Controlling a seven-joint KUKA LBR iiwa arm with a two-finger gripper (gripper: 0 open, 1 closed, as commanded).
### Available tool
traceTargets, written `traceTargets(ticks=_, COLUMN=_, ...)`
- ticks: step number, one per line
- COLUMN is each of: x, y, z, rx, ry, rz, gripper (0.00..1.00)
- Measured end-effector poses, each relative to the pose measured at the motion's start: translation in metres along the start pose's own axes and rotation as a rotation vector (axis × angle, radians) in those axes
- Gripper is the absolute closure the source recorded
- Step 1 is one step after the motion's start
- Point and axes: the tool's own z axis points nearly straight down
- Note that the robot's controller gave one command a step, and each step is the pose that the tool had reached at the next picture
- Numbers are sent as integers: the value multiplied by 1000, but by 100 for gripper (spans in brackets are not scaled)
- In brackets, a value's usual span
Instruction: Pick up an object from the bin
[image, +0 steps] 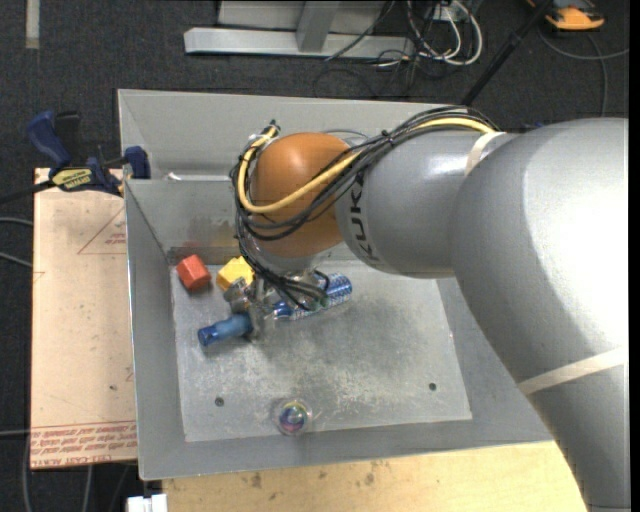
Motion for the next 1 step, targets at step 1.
traceTargets(ticks=1, x=24, y=35, z=-142, rx=2, ry=-6, rz=-27, gripper=100)
